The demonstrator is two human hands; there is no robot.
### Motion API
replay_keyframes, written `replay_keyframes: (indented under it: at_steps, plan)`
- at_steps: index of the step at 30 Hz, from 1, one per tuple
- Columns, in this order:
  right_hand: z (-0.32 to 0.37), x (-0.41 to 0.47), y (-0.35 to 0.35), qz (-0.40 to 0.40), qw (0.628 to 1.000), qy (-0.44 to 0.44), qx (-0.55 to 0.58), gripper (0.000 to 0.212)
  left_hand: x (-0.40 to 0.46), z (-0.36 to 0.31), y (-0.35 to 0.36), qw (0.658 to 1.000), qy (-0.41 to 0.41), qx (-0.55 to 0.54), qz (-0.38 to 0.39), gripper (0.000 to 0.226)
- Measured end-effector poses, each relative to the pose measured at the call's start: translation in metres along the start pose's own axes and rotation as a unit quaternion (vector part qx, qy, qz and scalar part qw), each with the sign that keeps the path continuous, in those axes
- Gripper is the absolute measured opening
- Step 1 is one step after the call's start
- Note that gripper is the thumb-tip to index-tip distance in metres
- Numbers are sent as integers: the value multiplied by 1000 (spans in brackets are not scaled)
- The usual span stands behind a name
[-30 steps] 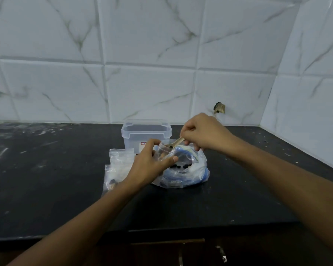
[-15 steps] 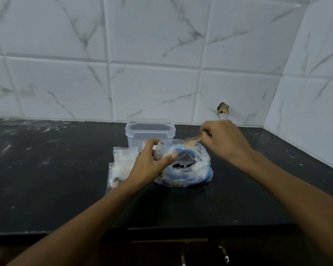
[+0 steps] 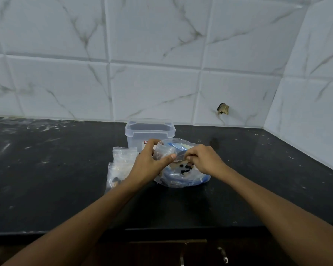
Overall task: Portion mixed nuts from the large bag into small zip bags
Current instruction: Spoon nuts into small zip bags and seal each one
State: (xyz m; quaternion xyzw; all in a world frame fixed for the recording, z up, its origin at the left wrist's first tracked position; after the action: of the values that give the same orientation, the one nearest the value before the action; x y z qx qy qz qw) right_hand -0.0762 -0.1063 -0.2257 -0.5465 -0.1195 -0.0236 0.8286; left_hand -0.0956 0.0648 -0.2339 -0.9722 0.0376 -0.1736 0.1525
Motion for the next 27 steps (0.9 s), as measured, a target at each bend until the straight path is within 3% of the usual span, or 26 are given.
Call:
replay_keyframes:
  at_steps: [4,8,17,27]
  plan:
    - [8,-3,13,101,994,-7,52,18,0,-1,-2,1000,5,0,-6,47]
    - [6,-9,21,170,972,57,151,17,-1,-3,0,1000,11,4,-5,45]
    - [5,-10,24,179,963,131,153,20,-3,-4,0,1000,6,19,12,45]
    - [-27,-17,29,138,896,261,332,20,-6,-5,-9,1000,2,20,21,46]
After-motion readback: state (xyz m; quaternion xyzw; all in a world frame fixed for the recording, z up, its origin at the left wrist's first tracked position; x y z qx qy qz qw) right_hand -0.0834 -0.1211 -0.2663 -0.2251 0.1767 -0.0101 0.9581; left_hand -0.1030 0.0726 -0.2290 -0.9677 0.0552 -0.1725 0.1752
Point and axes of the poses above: each hand's wrist, its own x-axis towards the middle knuckle, its own y-axis out of the palm, z = x × y, the point moved 10 cm from there along x, towards the middle knuckle, and after that the axes turned 2 degrees about -z, right-handed, at the moved point
